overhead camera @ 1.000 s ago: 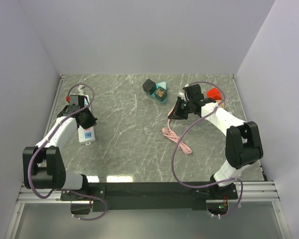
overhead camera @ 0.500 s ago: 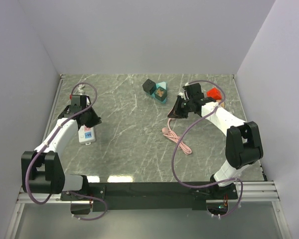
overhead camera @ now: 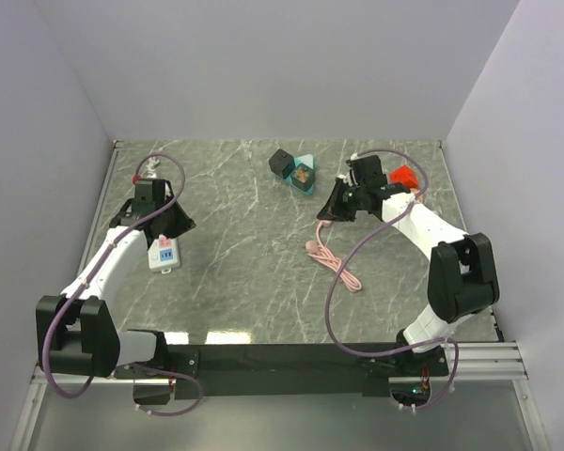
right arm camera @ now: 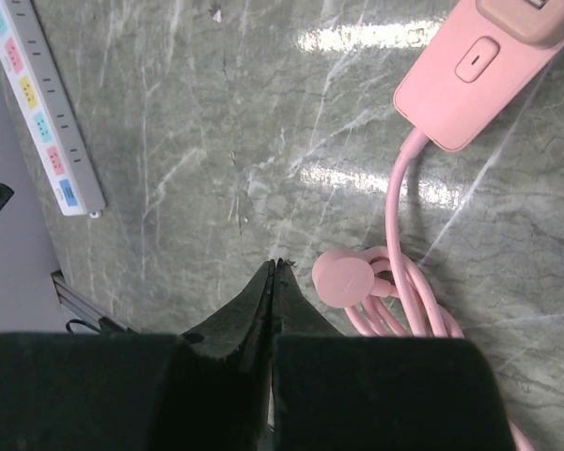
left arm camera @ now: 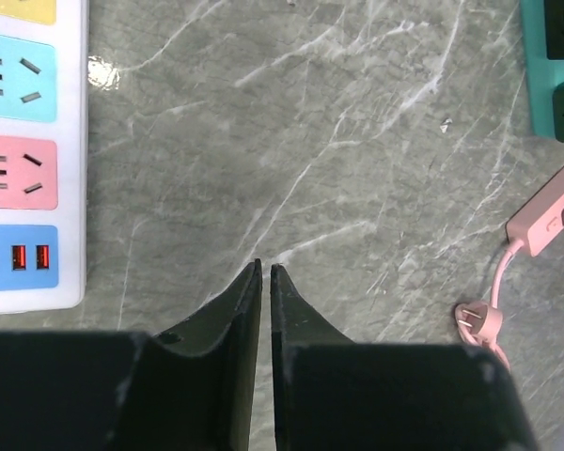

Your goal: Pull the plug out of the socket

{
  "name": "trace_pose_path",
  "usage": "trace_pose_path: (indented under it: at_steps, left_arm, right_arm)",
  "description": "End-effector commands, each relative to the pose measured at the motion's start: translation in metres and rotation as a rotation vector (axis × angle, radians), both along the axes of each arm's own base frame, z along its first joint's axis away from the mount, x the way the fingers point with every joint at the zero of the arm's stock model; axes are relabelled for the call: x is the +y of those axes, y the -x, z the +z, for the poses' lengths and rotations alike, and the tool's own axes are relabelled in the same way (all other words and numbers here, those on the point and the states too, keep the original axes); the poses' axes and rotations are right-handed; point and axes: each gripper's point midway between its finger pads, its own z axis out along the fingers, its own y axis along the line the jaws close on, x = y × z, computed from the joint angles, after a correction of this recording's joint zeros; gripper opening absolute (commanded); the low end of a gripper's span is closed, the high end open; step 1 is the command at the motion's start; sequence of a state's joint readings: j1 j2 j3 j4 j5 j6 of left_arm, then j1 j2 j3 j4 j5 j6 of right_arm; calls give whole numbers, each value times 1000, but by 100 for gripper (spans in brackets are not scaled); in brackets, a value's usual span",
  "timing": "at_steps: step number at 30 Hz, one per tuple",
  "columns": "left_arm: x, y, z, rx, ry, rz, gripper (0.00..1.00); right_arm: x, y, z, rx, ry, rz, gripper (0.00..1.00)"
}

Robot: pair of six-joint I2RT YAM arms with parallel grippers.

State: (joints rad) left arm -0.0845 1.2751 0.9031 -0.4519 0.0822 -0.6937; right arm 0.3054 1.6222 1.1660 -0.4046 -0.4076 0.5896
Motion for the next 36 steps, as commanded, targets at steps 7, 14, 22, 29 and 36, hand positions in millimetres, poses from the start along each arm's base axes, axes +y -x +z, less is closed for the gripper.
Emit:
trace_pose_path:
  at_steps: [7, 14, 22, 29, 36]
  left_arm:
    - [-17, -9, 46, -162, 67, -40, 36]
    - [-33, -12, 53, -185, 85, -97, 64]
    - [-56, -15, 58, -197, 105, -162, 73]
    - [-60, -10, 48, -167, 97, -176, 74]
    - [-62, -7, 38, -159, 110, -176, 74]
  right_arm:
    - [-22, -32, 64, -195, 127, -86, 3]
    - [-65, -52, 65, -183, 255, -255, 61]
    - [-75, -86, 37, -101, 361, -308, 71]
    - [-79, -87, -1, -1, 406, -328, 71]
    - [-68, -81, -18, 27, 400, -286, 71]
